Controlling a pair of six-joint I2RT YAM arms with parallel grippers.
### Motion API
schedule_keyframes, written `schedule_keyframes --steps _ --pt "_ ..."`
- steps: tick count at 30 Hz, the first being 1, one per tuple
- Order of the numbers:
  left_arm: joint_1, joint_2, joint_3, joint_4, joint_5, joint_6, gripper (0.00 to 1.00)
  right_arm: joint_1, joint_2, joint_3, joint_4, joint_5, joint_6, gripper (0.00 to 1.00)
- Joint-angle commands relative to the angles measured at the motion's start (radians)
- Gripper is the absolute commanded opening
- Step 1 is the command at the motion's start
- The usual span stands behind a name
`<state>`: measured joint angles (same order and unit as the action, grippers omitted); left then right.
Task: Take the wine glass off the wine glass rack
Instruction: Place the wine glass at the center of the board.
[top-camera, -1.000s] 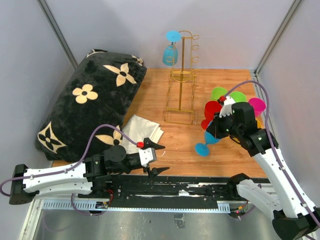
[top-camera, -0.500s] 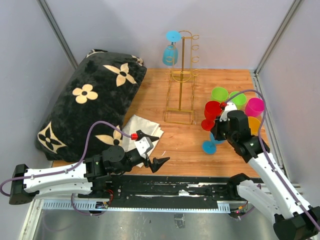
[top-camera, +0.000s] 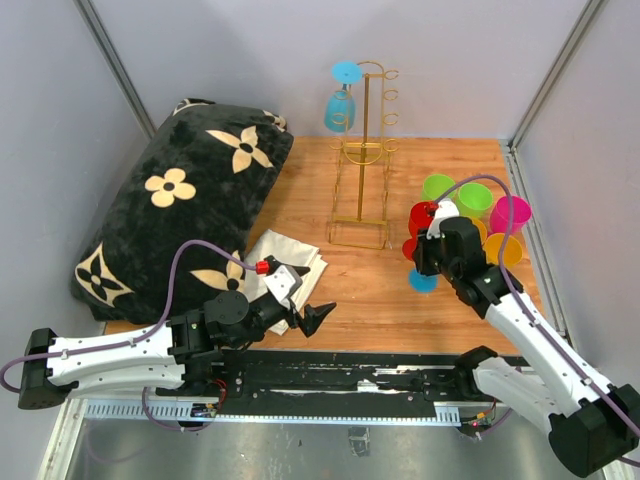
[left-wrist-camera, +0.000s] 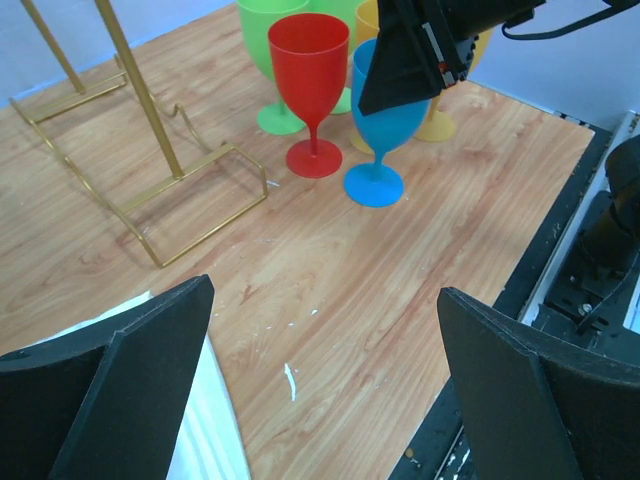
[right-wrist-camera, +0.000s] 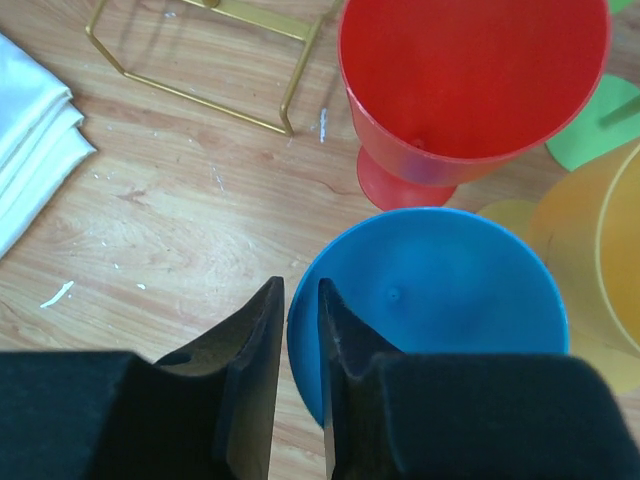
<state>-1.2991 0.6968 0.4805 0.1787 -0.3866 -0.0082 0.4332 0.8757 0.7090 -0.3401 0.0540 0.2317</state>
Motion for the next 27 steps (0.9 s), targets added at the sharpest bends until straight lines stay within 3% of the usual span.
schedule_keyframes --steps 1,14,18,23,27 --pt "0.001 -0.007 0.003 0.027 -0.07 -0.023 1.0 0.015 0.016 0.04 -0.064 -0.007 -0.003 0.25" --pt "0.001 -0.024 0.001 0.034 -0.164 -0.055 1.0 0.014 0.003 0.144 -0.145 -0.052 0.001 0.3" --pt "0.003 -0.012 0.048 -0.031 -0.243 -0.174 1.0 0.015 -0.005 0.185 -0.174 -0.079 0.004 0.36" --pt "0.031 0.066 0.173 -0.166 -0.235 -0.203 1.0 0.014 -0.047 0.233 -0.189 -0.086 0.019 0.41" --pt "0.13 0.141 0.241 -0.238 -0.122 -0.248 1.0 0.015 -0.087 0.254 -0.191 -0.068 0.029 0.52"
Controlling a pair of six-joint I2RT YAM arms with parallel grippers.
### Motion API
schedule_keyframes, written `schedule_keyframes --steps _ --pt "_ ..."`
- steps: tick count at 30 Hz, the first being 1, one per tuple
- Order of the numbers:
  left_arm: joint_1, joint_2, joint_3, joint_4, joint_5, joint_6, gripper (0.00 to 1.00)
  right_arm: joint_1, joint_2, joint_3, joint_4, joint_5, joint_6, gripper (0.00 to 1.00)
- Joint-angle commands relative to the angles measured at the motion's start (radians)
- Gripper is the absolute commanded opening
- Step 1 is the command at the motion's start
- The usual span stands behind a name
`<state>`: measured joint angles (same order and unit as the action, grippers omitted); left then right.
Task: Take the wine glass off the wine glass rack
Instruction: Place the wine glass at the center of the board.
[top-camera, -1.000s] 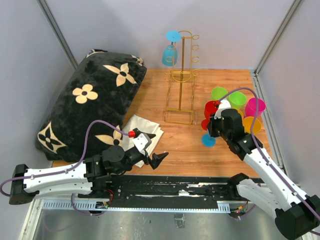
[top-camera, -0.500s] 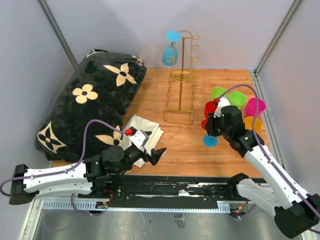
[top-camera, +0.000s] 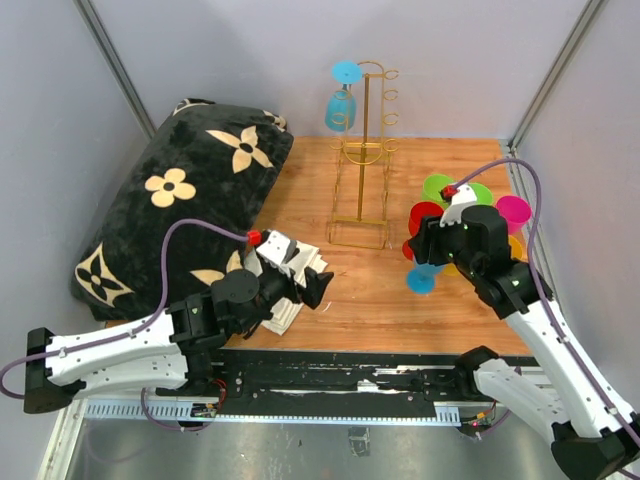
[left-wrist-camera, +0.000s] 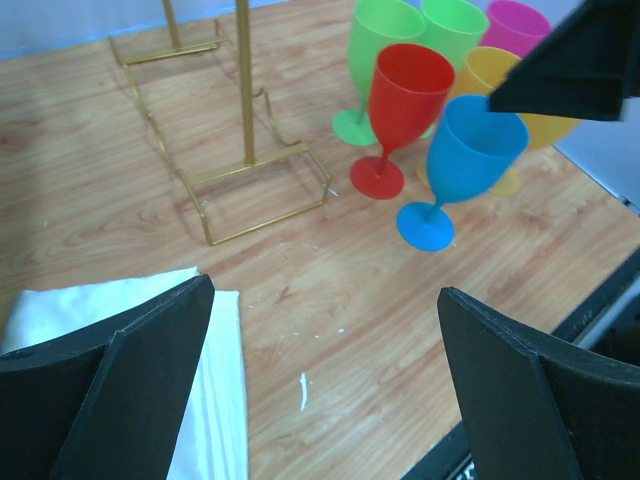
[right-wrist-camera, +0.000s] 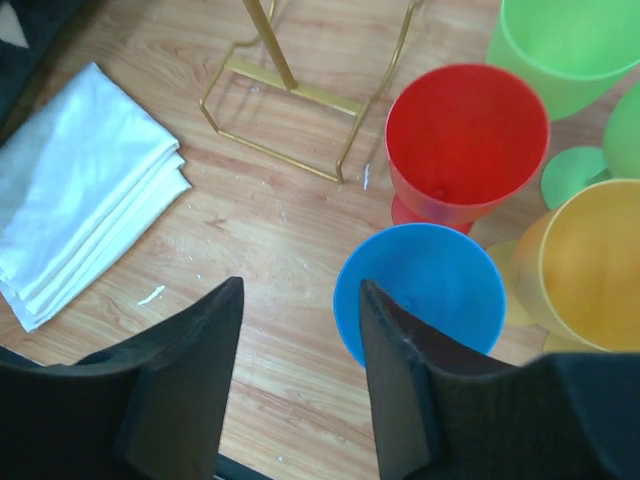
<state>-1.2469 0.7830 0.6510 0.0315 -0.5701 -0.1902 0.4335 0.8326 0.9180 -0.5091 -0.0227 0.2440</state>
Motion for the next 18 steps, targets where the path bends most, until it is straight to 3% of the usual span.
schedule_keyframes --steps 1,10,18 --pt "0.1 0.073 0.091 -0.104 0.081 -0.072 1.0 0.014 -0.054 0.05 -0.026 0.013 0.017 0.56" --pt "0.355 0.169 0.298 -0.144 0.283 -0.173 1.0 0.014 -0.15 0.023 0.0 -0.016 0.07 0.7" --pt "0.725 0.305 0.491 -0.13 0.63 -0.332 1.0 0.014 -0.158 0.034 0.018 -0.111 0.111 0.71"
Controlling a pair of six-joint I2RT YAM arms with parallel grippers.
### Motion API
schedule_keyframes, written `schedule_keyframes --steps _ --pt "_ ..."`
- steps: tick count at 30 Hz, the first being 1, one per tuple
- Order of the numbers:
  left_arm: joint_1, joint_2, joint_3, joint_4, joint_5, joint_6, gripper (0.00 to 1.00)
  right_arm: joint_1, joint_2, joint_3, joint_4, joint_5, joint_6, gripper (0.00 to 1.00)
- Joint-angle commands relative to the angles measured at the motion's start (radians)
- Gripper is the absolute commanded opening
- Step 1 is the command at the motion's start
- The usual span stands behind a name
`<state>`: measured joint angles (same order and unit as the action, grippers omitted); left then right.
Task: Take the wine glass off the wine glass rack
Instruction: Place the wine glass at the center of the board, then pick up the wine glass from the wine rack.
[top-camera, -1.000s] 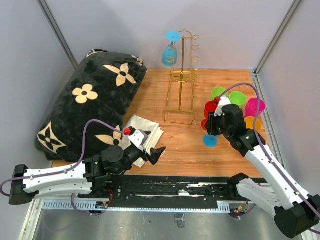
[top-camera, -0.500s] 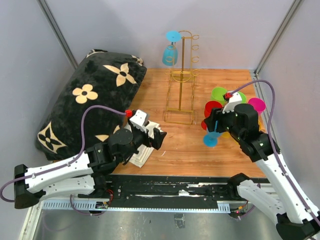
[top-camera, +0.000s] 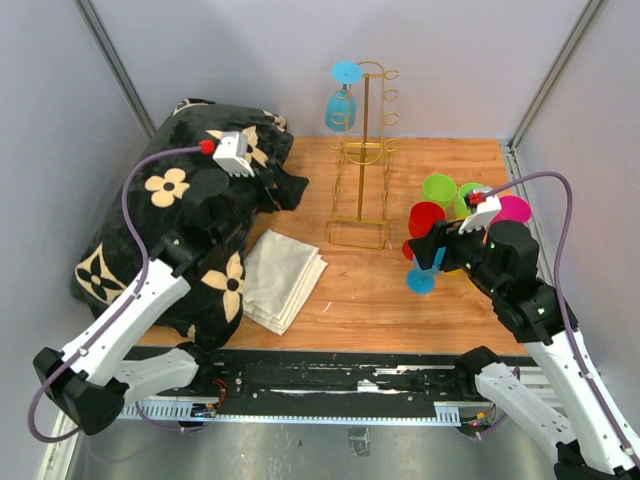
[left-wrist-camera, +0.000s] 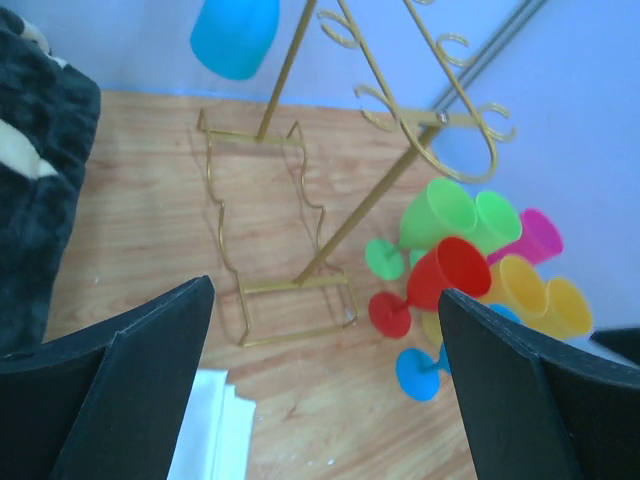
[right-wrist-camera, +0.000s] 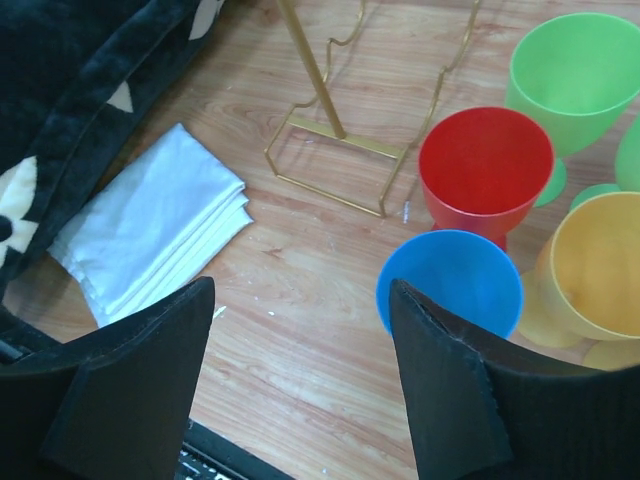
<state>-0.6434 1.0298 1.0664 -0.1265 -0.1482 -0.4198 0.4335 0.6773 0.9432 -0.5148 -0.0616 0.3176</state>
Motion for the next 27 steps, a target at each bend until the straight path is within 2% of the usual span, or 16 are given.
schedule_keyframes --steps 1,3,5,11,14,18,27 --pt "0.149 0.076 0.091 0.052 0.239 -0.119 1.0 0.014 -0.002 0.014 0.028 -0.082 0.049 0.72" --pt "0.193 0.125 0.129 0.103 0.29 -0.159 1.0 0.014 -0.001 0.022 0.034 -0.101 0.063 0.73" --pt "0.216 0.182 0.183 0.129 0.322 -0.176 1.0 0.014 -0.002 0.027 0.035 -0.112 0.067 0.79" --pt "0.253 0.368 0.357 0.149 0.358 -0.254 1.0 0.014 -0.031 0.024 0.03 -0.167 0.012 0.9" --pt "0.264 0.426 0.378 0.233 0.354 -0.343 1.0 0.014 -0.051 0.014 0.035 -0.177 -0.008 1.0" --pt "0.27 0.541 0.471 0.297 0.319 -0.402 1.0 0.014 -0.071 -0.004 0.043 -0.209 -0.053 0.98" --pt "0.279 0.88 0.905 0.257 0.305 -0.454 0.99 0.014 -0.13 -0.04 0.051 -0.193 -0.169 0.98"
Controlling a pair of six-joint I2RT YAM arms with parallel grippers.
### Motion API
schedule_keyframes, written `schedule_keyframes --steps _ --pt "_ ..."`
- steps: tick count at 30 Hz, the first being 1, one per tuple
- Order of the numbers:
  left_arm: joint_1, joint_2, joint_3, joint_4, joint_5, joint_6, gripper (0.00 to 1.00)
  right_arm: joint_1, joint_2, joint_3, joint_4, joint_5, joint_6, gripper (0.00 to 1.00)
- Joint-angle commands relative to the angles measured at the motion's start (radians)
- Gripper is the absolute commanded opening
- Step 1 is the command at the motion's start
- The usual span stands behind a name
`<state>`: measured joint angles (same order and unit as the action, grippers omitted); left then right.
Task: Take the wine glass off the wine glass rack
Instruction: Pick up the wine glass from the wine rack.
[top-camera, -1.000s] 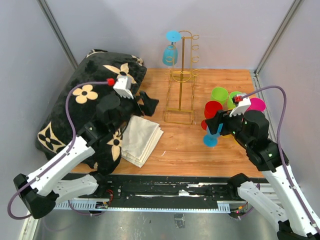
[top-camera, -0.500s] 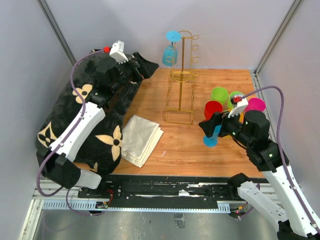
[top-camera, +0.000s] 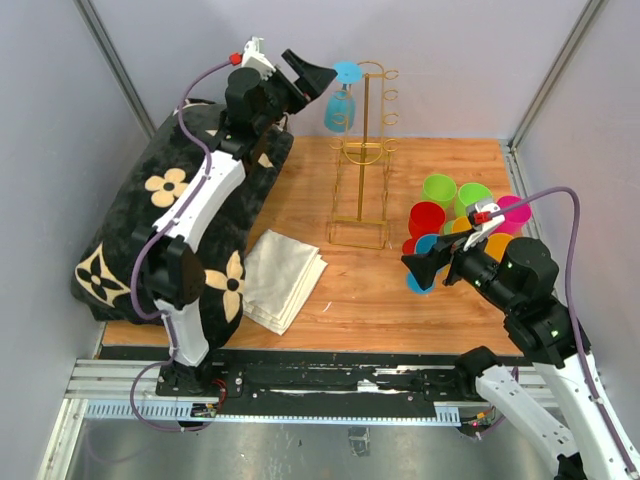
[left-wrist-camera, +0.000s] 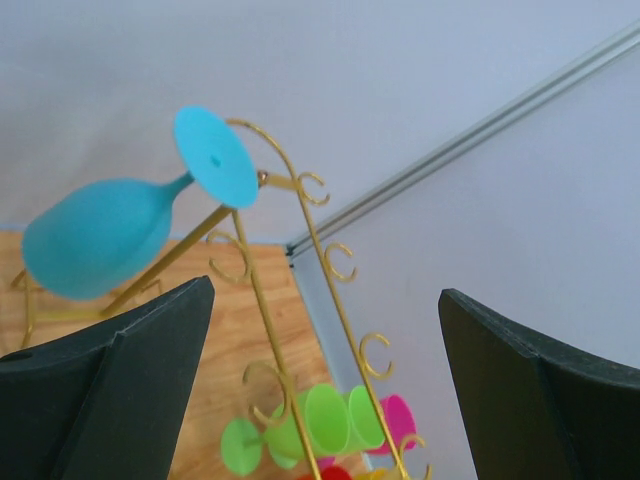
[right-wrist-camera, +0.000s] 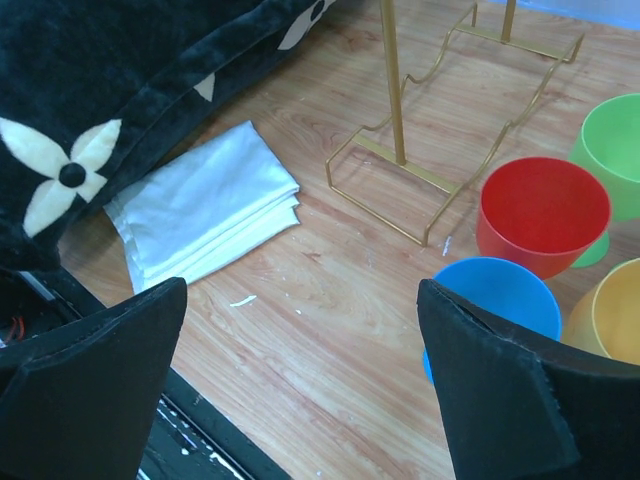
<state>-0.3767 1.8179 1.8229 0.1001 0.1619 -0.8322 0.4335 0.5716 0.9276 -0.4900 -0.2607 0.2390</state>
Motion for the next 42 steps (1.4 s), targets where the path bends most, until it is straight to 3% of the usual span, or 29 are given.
schedule_keyframes --steps 1,6,18,31,35,42 --pt "0.015 0.13 0.195 0.018 -0.005 -0.05 1.0 0.014 -0.03 -0.022 0.02 0.011 -0.106 0.98" --pt "0.025 0.303 0.411 -0.064 -0.011 -0.066 0.99 0.014 -0.056 -0.021 0.016 0.057 -0.144 0.98" --pt "0.053 0.464 0.54 -0.052 -0.027 -0.117 0.86 0.014 -0.082 -0.044 0.023 0.079 -0.2 0.98" --pt "0.046 0.529 0.562 0.028 0.005 -0.222 0.66 0.015 -0.051 -0.042 0.04 0.078 -0.213 0.98" --pt "0.044 0.536 0.573 0.018 -0.008 -0.229 0.54 0.014 -0.052 -0.037 0.035 0.081 -0.213 0.98" --pt "0.043 0.557 0.575 0.034 0.005 -0.249 0.51 0.014 -0.054 -0.041 0.031 0.082 -0.22 0.98"
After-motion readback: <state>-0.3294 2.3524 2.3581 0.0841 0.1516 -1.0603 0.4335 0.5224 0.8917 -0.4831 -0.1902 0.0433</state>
